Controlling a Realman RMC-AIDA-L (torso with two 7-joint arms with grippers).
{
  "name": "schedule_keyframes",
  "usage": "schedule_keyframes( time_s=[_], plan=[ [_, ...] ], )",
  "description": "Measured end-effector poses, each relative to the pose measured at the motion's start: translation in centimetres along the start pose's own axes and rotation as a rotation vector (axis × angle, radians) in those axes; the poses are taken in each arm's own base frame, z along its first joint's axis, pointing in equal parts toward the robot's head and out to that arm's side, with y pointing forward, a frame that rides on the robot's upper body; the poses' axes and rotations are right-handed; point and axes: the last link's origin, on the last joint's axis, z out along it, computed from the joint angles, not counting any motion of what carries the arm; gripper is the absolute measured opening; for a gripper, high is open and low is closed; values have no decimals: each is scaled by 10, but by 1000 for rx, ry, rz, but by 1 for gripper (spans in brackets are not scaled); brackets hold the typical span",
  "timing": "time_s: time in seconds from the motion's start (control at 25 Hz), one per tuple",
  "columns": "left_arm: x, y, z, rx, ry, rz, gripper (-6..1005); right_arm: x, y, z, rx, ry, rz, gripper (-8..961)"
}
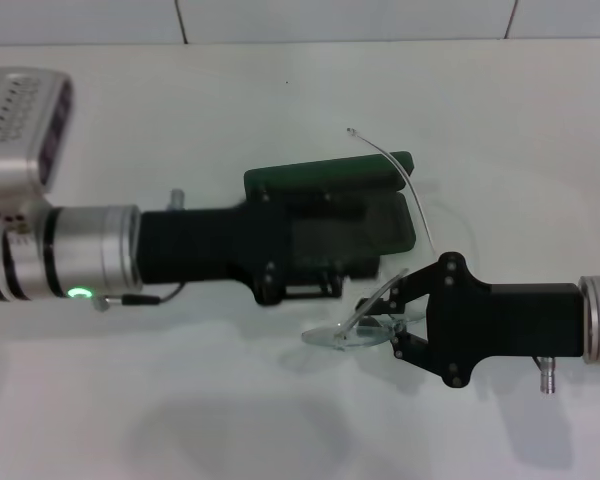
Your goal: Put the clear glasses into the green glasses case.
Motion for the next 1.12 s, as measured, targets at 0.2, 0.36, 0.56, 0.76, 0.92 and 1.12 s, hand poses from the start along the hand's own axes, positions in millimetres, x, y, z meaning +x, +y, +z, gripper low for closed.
schedule_keyframes(
  time_s=[0.2, 0.36, 0.56, 0.76, 0.92, 1.12],
  plan=[
    [3, -7, -17, 82, 32, 39, 665, -2, 0, 0, -2, -17, 0, 143],
    [-3, -13, -39, 201, 14, 101, 664, -16, -4, 1, 15, -118, -7, 144],
    [-14, -14, -43, 273, -22, 174, 664, -33, -16, 4, 92, -277, 14, 145],
    [-20, -5, -22, 236, 5, 290, 663, -43, -24, 12, 66, -425, 104, 146],
    [-20, 2, -6, 196, 52, 376, 663, -43, -27, 17, 20, -458, 198, 146],
    [-20, 9, 4, 184, 96, 459, 662, -42, -26, 19, -2, -459, 278, 147]
  ],
)
